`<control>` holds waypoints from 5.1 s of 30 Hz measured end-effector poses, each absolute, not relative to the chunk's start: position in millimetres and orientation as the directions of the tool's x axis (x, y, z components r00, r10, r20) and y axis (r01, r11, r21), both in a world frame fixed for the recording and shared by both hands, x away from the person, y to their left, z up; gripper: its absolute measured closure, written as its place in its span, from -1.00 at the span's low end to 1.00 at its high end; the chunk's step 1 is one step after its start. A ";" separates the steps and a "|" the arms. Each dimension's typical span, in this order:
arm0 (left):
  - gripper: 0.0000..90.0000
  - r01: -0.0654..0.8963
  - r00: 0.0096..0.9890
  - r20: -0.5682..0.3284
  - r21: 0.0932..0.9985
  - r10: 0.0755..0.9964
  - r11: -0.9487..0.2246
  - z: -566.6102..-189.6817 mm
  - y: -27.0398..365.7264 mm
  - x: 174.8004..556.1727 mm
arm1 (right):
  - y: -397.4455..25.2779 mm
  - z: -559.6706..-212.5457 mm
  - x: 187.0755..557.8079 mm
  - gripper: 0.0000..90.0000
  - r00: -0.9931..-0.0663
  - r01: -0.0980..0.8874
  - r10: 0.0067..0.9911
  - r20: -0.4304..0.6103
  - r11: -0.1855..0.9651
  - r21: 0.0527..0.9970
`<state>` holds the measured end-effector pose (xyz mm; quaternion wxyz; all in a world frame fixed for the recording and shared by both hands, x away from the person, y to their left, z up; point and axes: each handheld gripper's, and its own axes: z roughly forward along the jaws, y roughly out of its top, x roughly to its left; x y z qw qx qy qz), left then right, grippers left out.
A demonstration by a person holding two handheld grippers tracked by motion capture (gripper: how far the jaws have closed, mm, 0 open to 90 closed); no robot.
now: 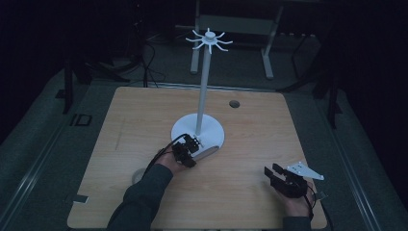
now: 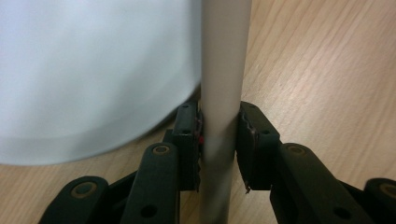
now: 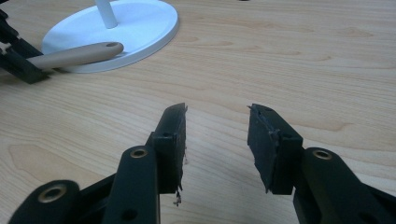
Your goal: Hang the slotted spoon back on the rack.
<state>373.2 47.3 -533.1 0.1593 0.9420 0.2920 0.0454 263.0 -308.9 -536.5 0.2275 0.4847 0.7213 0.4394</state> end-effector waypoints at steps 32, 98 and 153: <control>0.64 0.521 0.814 -0.050 0.502 0.578 -0.690 -498.8 55.9 360.1 | -307.2 -538.2 264.5 0.25 -0.428 0.505 0.898 0.100 0.145 0.851; 0.65 0.319 0.463 0.073 0.916 0.883 -0.243 -426.9 41.1 313.9 | -307.4 -539.3 266.7 0.21 -0.425 0.498 0.901 0.093 0.147 0.855; 0.65 0.210 0.305 0.068 0.968 0.950 -0.137 -365.4 16.0 331.7 | -309.7 -540.2 265.1 0.20 -0.417 0.500 0.905 0.089 0.146 0.854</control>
